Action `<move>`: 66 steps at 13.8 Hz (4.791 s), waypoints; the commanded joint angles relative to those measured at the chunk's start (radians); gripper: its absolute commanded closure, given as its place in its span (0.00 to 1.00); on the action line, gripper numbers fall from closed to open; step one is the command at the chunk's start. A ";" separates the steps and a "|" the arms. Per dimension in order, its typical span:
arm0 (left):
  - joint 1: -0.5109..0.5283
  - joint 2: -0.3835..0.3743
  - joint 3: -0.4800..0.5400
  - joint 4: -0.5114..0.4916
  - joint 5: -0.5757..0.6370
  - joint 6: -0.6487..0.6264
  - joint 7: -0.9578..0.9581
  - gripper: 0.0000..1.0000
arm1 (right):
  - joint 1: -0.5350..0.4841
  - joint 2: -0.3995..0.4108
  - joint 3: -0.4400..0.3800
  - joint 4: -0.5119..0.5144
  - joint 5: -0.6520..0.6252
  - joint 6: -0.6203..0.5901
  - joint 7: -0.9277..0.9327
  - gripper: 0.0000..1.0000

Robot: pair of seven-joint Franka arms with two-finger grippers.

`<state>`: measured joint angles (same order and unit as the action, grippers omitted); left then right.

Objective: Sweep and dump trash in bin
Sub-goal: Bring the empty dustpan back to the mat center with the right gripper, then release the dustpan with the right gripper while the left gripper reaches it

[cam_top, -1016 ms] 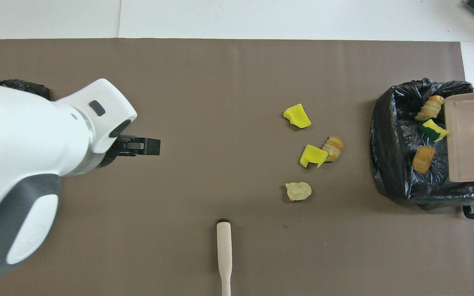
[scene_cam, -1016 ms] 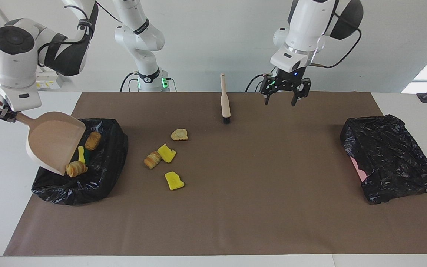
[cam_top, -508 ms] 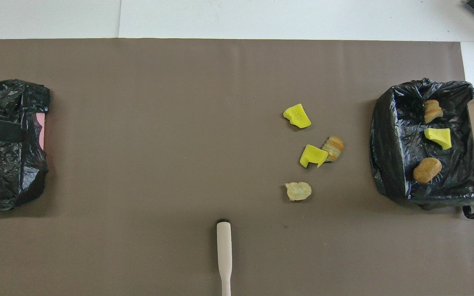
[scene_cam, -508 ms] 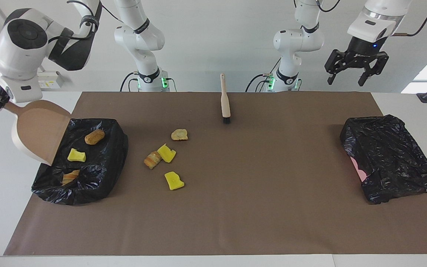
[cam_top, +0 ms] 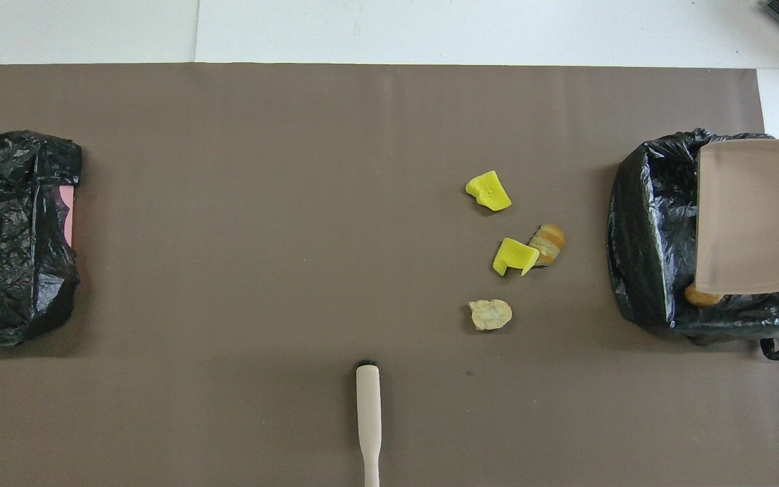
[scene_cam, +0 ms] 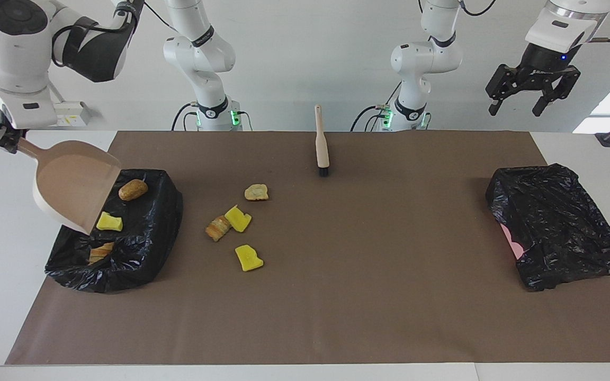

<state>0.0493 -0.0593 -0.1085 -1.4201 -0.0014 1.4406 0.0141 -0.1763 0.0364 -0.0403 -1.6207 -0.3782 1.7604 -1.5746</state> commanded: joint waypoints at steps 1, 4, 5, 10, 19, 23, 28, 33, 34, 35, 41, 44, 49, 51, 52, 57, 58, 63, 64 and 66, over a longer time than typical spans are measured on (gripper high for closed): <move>0.020 0.009 -0.011 0.032 -0.012 -0.029 0.009 0.00 | 0.004 -0.013 0.011 -0.005 0.100 -0.024 0.098 1.00; 0.017 0.001 -0.005 0.032 -0.017 -0.065 0.023 0.00 | 0.049 -0.018 0.020 -0.041 0.189 -0.051 0.316 1.00; -0.026 0.003 0.045 0.032 -0.011 -0.074 0.036 0.00 | 0.066 -0.020 0.020 -0.062 0.229 -0.052 0.412 1.00; -0.120 0.022 0.150 0.072 -0.011 -0.094 0.063 0.00 | 0.230 0.009 0.020 -0.107 0.358 -0.032 0.941 1.00; -0.109 0.003 0.148 0.055 -0.006 -0.083 0.061 0.00 | 0.628 0.169 0.022 -0.108 0.487 0.269 1.779 1.00; -0.106 -0.020 0.150 0.030 -0.006 -0.100 0.055 0.00 | 0.800 0.298 0.020 -0.107 0.467 0.439 2.105 1.00; -0.104 -0.020 0.159 0.029 -0.006 -0.100 0.053 0.00 | 0.834 0.421 0.020 -0.102 0.447 0.568 2.276 0.01; -0.104 -0.022 0.158 0.029 -0.006 -0.100 0.053 0.00 | 0.836 0.344 0.020 -0.097 0.458 0.395 2.259 0.00; -0.106 -0.022 0.158 0.029 -0.006 -0.100 0.053 0.00 | 0.840 0.312 0.020 -0.105 0.481 0.360 2.256 0.00; -0.108 -0.022 0.158 0.027 -0.006 -0.101 0.052 0.00 | 0.845 0.269 0.022 -0.113 0.522 0.332 2.256 0.00; -0.120 -0.016 0.153 0.014 -0.008 -0.020 0.050 0.00 | 0.974 0.059 0.020 -0.339 0.611 0.257 2.352 0.00; -0.176 -0.005 0.138 -0.040 -0.015 0.078 0.040 0.00 | 1.034 -0.030 0.020 -0.480 0.613 0.268 2.375 0.00; -0.359 0.062 0.136 -0.197 -0.014 0.342 -0.072 0.00 | 1.110 -0.177 0.022 -0.715 0.685 0.324 2.389 0.00; -0.428 0.130 0.136 -0.230 -0.012 0.423 -0.162 0.00 | 1.147 -0.170 0.022 -0.745 0.693 0.349 2.427 0.00; -0.449 0.142 0.136 -0.256 -0.008 0.472 -0.198 0.00 | 1.184 -0.156 0.023 -0.761 0.697 0.396 2.450 0.00; -0.581 0.269 0.138 -0.276 0.020 0.578 -0.371 0.00 | 1.246 -0.076 0.023 -0.783 0.697 0.521 2.490 0.14; -0.613 0.289 0.138 -0.299 0.029 0.618 -0.419 0.00 | 1.246 -0.076 0.023 -0.783 0.697 0.519 2.489 0.18; -0.701 0.288 0.136 -0.488 0.029 0.800 -0.489 0.00 | 1.247 -0.070 0.023 -0.763 0.696 0.511 2.495 0.30; -0.721 0.289 0.136 -0.509 0.029 0.810 -0.509 0.00 | 1.246 -0.070 0.023 -0.763 0.696 0.510 2.495 0.53; -0.727 0.283 0.135 -0.534 0.029 0.840 -0.528 0.00 | 1.246 -0.070 0.023 -0.763 0.696 0.505 2.495 0.85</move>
<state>-0.6574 0.2605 0.0109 -1.8988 0.0078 2.2352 -0.4822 1.0712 -0.0300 -0.0170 -2.3860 0.2952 2.2682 0.9156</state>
